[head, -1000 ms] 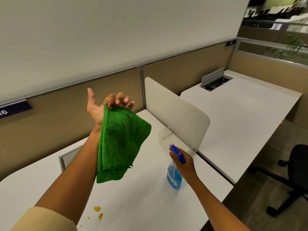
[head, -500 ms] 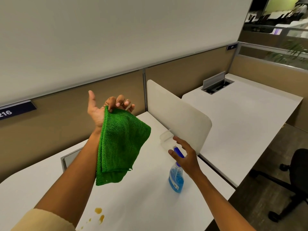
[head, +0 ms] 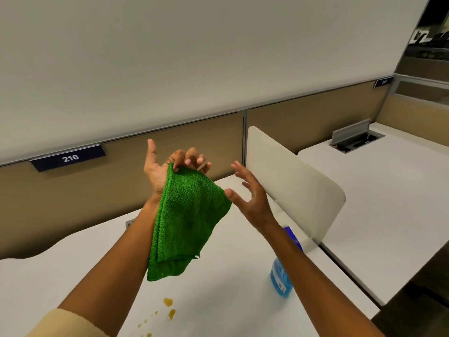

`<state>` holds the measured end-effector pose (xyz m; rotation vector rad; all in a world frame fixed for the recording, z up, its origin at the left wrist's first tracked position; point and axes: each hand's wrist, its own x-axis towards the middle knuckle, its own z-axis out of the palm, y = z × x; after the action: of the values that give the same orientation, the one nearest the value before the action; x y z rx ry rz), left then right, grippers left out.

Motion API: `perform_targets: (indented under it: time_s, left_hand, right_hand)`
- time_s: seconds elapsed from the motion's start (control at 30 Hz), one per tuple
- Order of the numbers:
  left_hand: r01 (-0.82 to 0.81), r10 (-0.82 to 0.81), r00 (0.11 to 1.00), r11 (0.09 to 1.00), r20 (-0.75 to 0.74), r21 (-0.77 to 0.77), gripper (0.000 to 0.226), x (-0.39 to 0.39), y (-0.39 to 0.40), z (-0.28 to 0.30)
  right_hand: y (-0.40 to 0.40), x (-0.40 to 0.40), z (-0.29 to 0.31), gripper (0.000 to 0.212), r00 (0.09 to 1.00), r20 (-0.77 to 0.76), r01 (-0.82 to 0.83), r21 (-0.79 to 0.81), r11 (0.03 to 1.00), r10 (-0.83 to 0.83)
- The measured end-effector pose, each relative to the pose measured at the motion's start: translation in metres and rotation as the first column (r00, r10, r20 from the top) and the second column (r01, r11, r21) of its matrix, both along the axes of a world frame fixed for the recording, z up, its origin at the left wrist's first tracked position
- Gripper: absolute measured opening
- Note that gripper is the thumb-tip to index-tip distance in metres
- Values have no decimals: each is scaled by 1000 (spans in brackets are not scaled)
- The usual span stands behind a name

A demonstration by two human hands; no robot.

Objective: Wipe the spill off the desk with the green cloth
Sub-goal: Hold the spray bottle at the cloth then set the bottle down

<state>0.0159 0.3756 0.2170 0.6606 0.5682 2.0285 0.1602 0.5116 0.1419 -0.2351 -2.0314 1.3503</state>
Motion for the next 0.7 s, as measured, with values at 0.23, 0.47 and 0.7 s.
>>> perform_targets:
  time_s: [0.23, 0.47, 0.7]
  left_hand:
    - [-68, 68, 998, 998, -18, 5, 77, -3, -46, 9]
    - [-195, 195, 981, 981, -4, 8, 76, -3, -97, 20]
    - [-264, 264, 964, 964, 20, 29, 76, 4, -139, 29]
  right_hand:
    - [-42, -52, 14, 70, 947, 41, -309, -154, 939, 318]
    - [-82, -79, 14, 41, 809, -20, -544, -408, 733, 588]
    - [-114, -104, -13, 100, 633, -274, -484, -870, 94, 724]
